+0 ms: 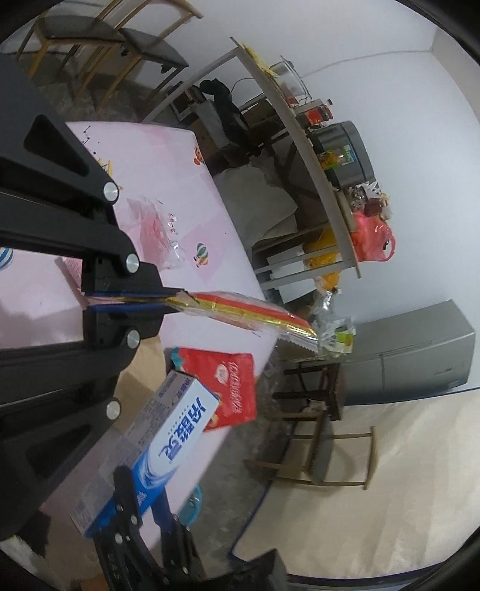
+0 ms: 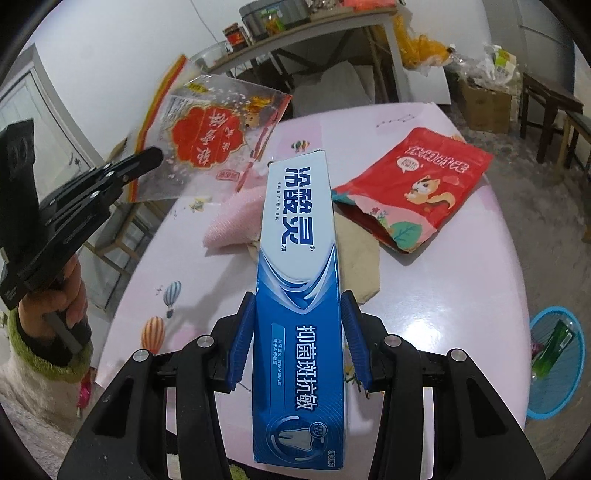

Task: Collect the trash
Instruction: 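Carry the toothpaste box and clear bag with both tools over the wastebasket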

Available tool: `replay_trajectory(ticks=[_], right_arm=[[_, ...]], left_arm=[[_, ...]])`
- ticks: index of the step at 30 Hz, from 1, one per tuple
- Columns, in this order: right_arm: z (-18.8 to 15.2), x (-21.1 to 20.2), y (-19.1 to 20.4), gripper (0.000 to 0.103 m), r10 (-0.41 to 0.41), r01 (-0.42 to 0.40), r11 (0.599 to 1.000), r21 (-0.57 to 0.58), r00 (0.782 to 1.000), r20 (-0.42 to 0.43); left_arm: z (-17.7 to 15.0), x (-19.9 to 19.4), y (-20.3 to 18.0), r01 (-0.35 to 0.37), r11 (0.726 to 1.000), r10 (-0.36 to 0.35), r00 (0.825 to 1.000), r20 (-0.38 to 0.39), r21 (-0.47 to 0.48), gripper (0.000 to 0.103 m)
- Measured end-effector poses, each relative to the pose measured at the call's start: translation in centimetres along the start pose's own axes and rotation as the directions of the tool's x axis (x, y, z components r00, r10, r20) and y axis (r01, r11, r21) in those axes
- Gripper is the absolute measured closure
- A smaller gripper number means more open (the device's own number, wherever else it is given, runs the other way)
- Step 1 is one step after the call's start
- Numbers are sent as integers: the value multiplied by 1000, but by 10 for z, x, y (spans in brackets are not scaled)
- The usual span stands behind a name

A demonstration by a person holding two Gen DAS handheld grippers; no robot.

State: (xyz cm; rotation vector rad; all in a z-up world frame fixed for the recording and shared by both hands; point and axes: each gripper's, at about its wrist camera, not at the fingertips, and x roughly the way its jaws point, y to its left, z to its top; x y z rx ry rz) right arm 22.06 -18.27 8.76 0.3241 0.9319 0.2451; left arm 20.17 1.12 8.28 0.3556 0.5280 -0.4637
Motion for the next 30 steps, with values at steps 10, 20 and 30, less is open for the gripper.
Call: replay_trajectory(ticks=[10, 20, 30], right_arm=[[-12, -44, -18, 59, -10, 5, 998, 57, 996, 92], [-44, -101, -83, 59, -110, 76, 974, 212, 982, 153], [-106, -160, -190, 59, -290, 190, 856, 481, 946, 142]], left_arm=[[25, -34, -30, 100, 994, -97, 993, 63, -48, 101], [60, -16, -114, 260, 965, -261, 964, 53, 23, 101], [100, 44, -231, 514, 857, -513, 854, -85, -10, 101]])
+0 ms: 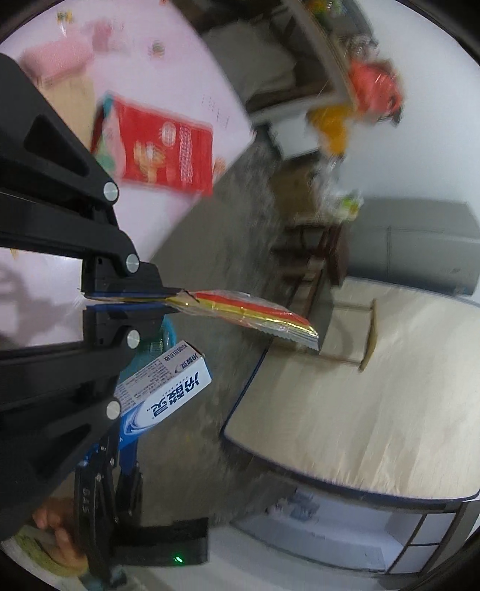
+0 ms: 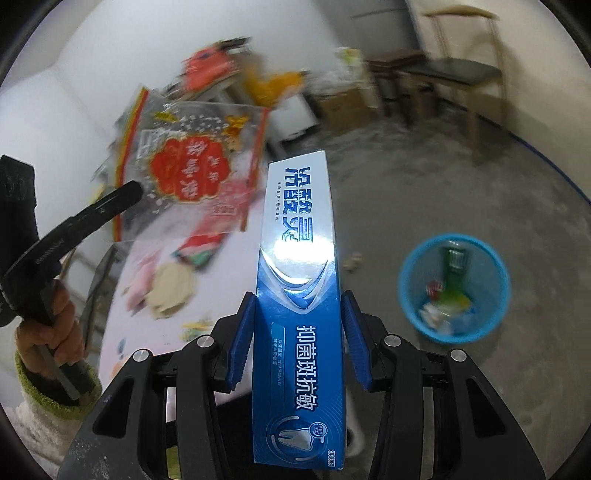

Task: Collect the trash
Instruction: 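Carry the toothpaste box and clear bag with both tools over the wastebasket, then open both tools to drop the box and bag into the basket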

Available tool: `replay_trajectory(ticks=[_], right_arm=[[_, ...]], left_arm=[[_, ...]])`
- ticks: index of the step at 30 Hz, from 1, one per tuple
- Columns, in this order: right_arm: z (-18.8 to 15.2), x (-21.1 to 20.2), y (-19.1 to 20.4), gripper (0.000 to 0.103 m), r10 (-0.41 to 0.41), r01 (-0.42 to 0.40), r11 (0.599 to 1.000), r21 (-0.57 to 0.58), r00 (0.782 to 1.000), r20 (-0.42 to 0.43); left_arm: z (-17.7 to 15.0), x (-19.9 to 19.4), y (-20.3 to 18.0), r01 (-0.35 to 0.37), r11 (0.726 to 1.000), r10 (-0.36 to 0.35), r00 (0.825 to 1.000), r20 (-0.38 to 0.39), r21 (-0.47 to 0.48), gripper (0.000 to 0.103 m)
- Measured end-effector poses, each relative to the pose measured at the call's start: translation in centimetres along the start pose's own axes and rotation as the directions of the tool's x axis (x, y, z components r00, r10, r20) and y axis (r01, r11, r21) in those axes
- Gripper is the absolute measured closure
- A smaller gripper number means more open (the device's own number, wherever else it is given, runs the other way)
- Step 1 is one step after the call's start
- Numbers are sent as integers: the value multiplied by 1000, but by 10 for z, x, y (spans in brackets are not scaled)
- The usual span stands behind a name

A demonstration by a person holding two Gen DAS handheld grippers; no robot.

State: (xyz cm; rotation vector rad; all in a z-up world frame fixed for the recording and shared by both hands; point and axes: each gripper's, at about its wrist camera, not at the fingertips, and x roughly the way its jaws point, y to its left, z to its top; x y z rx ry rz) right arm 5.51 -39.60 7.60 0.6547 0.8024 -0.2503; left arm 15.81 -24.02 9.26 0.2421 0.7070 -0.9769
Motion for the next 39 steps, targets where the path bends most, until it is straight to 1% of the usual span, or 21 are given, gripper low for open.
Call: replay_trajectory(ticks=[3, 5, 7, 9, 10, 12, 14, 16, 19, 20, 22, 26, 28, 29, 30, 31, 32, 33, 35, 38, 39], right_arm=[[-3, 4, -45, 59, -41, 43, 993, 108, 999, -24], [-8, 11, -75, 59, -57, 64, 982, 178, 997, -48], [-14, 19, -95, 59, -64, 78, 970, 230, 996, -69], [-18, 31, -121, 59, -54, 78, 952, 296, 994, -91], [-20, 37, -130, 59, -49, 78, 944, 321, 994, -100], [-24, 50, -146, 59, -56, 97, 927, 362, 991, -120], [-27, 61, -159, 59, -66, 115, 911, 395, 989, -134], [-31, 69, -163, 59, -64, 116, 902, 417, 988, -137], [-30, 83, -175, 59, -68, 128, 889, 439, 986, -151], [-28, 86, -181, 59, -65, 129, 885, 447, 986, -154], [-26, 97, -196, 59, -72, 151, 872, 466, 981, -182], [-14, 135, -217, 59, -82, 211, 833, 512, 961, -263], [-9, 147, -225, 59, -85, 229, 827, 514, 954, -287], [-5, 151, -230, 59, -90, 237, 826, 511, 951, -296], [0, 157, -235, 57, -99, 248, 826, 506, 948, -303], [4, 162, -238, 57, -109, 255, 828, 499, 947, -302], [8, 167, -241, 49, -120, 261, 831, 492, 946, -300], [10, 170, -244, 34, -146, 280, 829, 484, 944, -295], [10, 168, -246, 32, -199, 311, 828, 467, 941, -273], [5, 160, -244, 32, -199, 296, 832, 468, 948, -247], [2, 156, -242, 32, -195, 289, 835, 469, 951, -238]], left_arm=[[9, 38, -26, 29, 999, -27, 997, -66, 20, 101], [11, 69, -42, 57, 998, -55, 990, -127, 14, 101], [10, 97, -50, 73, 997, -74, 980, -183, -8, 101], [8, 134, -58, 87, 996, -93, 964, -248, -34, 101], [7, 149, -58, 97, 994, -109, 955, -274, -55, 101], [2, 189, -58, 103, 985, -148, 923, -355, -141, 101], [-4, 225, -61, 69, 980, -143, 896, -421, -185, 101], [-8, 250, -63, 61, 974, -157, 876, -456, -219, 101], [-15, 288, -72, 20, 981, -117, 851, -512, -192, 100], [-20, 301, -73, 7, 980, -115, 834, -539, -198, 100], [-26, 323, -72, -33, 979, -92, 811, -578, -201, 100], [-38, 348, -62, -75, 971, -88, 774, -627, -229, 100], [-44, 363, -59, -97, 967, -83, 750, -657, -234, 100], [-46, 368, -57, -106, 967, -78, 743, -665, -232, 99], [-47, 374, -55, -117, 966, -71, 740, -669, -232, 99], [-48, 378, -54, -121, 964, -71, 744, -664, -239, 99], [-49, 381, -54, -129, 962, -66, 745, -663, -241, 93], [-49, 383, -53, -143, 959, -59, 742, -668, -244, 90], [-50, 379, -49, -134, 950, -83, 763, -642, -281, 82], [-44, 369, -51, -99, 959, -90, 784, -614, -267, 71], [-41, 365, -52, -95, 962, -82, 791, -606, -255, 71]])
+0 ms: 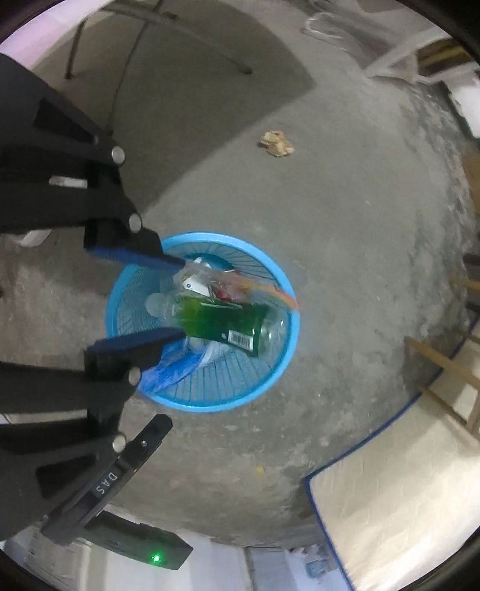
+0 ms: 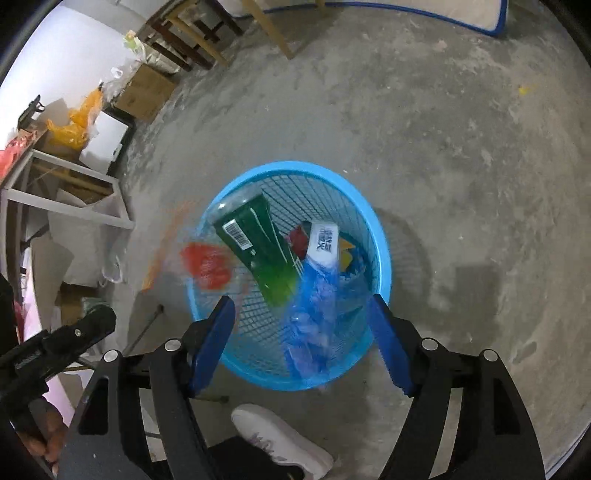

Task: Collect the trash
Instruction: 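Open both tools to drop the box and bag into the basket, then move both tools back over the table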

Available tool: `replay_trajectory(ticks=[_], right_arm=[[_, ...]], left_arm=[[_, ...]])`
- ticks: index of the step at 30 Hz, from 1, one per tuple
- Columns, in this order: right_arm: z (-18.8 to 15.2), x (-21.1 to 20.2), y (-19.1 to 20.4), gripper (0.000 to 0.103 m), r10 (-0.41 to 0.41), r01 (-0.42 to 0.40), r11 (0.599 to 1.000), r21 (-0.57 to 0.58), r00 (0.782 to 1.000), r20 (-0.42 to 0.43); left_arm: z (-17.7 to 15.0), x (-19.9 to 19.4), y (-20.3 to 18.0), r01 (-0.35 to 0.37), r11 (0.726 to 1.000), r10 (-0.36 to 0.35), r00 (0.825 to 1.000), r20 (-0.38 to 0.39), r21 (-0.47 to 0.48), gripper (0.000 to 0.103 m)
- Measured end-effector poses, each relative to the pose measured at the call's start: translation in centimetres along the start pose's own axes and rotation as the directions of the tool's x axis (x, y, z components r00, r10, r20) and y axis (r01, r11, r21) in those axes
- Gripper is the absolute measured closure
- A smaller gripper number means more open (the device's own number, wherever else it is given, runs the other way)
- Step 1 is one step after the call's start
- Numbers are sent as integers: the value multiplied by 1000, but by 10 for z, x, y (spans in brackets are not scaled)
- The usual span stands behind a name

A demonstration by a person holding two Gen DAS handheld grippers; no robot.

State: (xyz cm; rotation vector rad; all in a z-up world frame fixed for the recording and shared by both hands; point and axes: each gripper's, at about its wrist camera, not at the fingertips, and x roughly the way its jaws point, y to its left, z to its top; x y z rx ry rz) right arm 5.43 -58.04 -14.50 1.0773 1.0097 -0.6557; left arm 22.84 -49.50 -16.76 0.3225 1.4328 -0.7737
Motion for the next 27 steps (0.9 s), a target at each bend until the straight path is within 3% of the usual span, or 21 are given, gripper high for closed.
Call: replay_trajectory(ticks=[12, 16, 23, 27], right_arm=[[-32, -49, -10, 32, -12, 19, 997, -76, 996, 92], [-48, -68, -7, 26, -18, 29, 995, -99, 993, 119], [-77, -107, 33, 16, 19, 18, 979, -204, 984, 179], [-90, -129, 82, 16, 125, -67, 948, -310, 977, 171]], left_arm=[[-23, -79, -10, 78, 995, -84, 992, 91, 70, 63], [-41, -118, -8, 113, 989, -126, 981, 148, 94, 50], [-93, -198, 24, 136, 983, -169, 937, 306, 125, 32], [-128, -242, 56, 106, 986, -151, 899, 410, 130, 25]])
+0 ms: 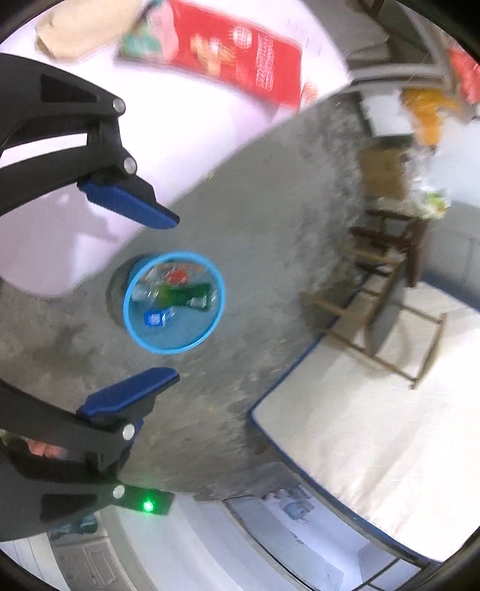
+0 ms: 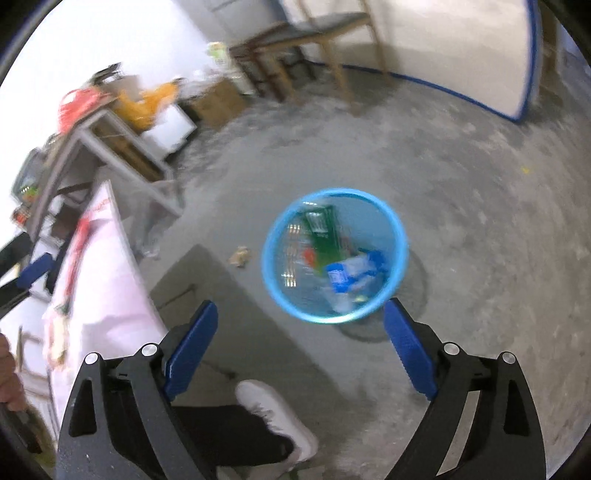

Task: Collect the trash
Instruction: 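Move both tools back over the table, then grasp the clear plastic bag with red print using the left tool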

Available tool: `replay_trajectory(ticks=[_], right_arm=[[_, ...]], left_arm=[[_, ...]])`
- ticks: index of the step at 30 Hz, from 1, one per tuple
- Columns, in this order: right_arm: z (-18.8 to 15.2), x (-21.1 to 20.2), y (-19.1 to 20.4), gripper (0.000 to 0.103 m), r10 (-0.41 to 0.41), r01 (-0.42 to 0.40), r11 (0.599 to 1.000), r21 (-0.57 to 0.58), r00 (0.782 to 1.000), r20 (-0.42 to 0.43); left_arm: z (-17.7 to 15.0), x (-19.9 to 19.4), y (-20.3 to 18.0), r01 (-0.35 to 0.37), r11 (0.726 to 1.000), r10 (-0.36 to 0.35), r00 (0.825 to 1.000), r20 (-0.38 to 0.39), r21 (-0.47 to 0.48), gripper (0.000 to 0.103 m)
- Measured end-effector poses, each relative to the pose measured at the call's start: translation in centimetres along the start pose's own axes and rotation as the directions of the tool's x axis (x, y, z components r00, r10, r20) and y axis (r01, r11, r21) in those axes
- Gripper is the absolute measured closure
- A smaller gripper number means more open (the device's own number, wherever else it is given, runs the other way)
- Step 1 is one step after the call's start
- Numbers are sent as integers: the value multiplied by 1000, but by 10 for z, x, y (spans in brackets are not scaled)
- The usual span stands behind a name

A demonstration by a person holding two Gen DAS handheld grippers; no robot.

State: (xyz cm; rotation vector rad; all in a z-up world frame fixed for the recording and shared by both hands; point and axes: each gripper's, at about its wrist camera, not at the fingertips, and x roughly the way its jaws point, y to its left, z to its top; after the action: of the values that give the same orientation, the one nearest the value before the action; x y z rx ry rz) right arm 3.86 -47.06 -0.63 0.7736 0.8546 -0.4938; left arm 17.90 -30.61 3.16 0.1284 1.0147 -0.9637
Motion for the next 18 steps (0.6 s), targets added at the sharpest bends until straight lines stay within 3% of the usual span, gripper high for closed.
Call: replay_trajectory(ticks=[5, 8, 11, 16, 18], right_arm=[[10, -14, 64, 16, 122, -119, 986, -113, 992, 15], [12, -17, 104, 16, 190, -186, 966, -180, 982, 6], [8, -13, 147, 16, 245, -245, 935, -257, 969, -34], [-8, -3, 218, 16, 322, -344, 863, -370, 939, -122], [-18, 0, 243, 16, 341, -376, 835, -402, 927, -157]], left_arm=[[-31, -73, 52, -85, 996, 89, 988, 128, -36, 20], [-55, -115, 91, -160, 984, 172, 969, 179, -80, 18], [-81, -161, 135, -243, 958, 272, 937, 220, -151, 17], [-118, -226, 197, -338, 898, 413, 866, 281, -280, 14], [-126, -240, 221, -354, 878, 444, 852, 275, -321, 13]])
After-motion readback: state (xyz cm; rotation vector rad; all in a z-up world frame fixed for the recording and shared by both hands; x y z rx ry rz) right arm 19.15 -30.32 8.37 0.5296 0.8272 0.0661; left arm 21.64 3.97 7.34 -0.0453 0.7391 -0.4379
